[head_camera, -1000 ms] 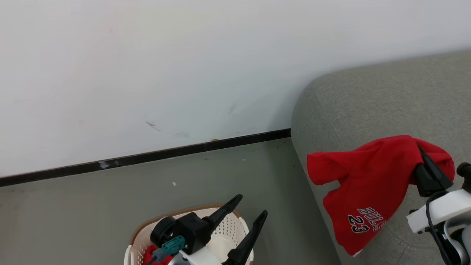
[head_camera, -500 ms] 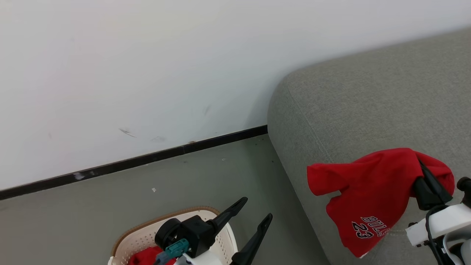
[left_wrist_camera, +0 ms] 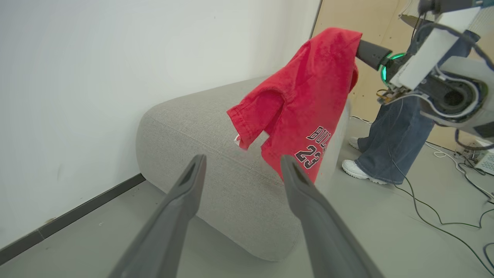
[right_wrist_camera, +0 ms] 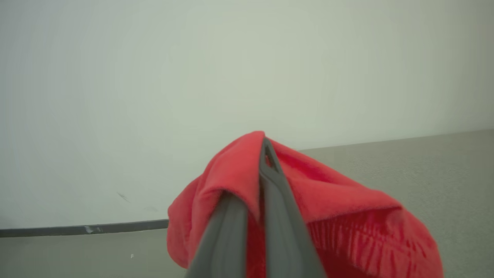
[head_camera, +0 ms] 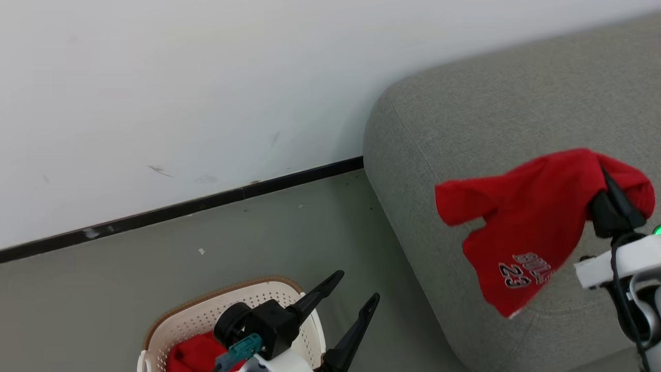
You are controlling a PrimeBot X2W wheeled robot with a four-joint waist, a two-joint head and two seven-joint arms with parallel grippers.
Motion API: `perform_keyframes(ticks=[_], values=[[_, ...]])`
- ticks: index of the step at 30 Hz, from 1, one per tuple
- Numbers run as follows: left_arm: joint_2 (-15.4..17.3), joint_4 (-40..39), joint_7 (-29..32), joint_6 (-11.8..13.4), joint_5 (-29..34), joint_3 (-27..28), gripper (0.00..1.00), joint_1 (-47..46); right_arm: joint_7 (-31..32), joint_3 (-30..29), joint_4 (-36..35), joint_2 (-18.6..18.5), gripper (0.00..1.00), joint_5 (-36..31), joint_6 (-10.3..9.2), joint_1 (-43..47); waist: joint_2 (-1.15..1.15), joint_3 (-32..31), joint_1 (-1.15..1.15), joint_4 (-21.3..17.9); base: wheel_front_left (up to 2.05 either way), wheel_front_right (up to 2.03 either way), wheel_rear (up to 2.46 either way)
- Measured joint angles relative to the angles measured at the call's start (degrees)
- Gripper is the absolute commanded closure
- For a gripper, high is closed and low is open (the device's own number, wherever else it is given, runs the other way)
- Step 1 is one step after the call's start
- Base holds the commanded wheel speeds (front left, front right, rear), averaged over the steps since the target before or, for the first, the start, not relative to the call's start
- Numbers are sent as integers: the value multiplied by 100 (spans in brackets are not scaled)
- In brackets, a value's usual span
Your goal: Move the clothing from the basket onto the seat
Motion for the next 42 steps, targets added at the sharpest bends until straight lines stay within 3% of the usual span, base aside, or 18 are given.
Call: perform_keyframes(ticks=[10,18,26,34,42], values=[[105,-152,33,138,149,104,0,-5,166,-435,147,-363,100,142,0,-1130,0,346,0,86,0,0,0],[220,-423,105,236,311,180,0,-90,305,-1262,658,-622,100,405,0,-2033,0,774,0,234,0,0,0],[282,-668,160,236,420,120,0,-336,296,-2014,1448,-1000,100,402,-1,-2392,0,1181,0,416,0,0,0],[324,-849,261,227,611,18,0,-544,220,-2191,2043,-1337,100,22,-1,-2493,0,1558,0,641,0,0,0],[305,-924,339,177,649,-89,0,-738,101,-2303,2559,-1215,100,-86,-1,-2496,0,1906,0,850,0,0,0]])
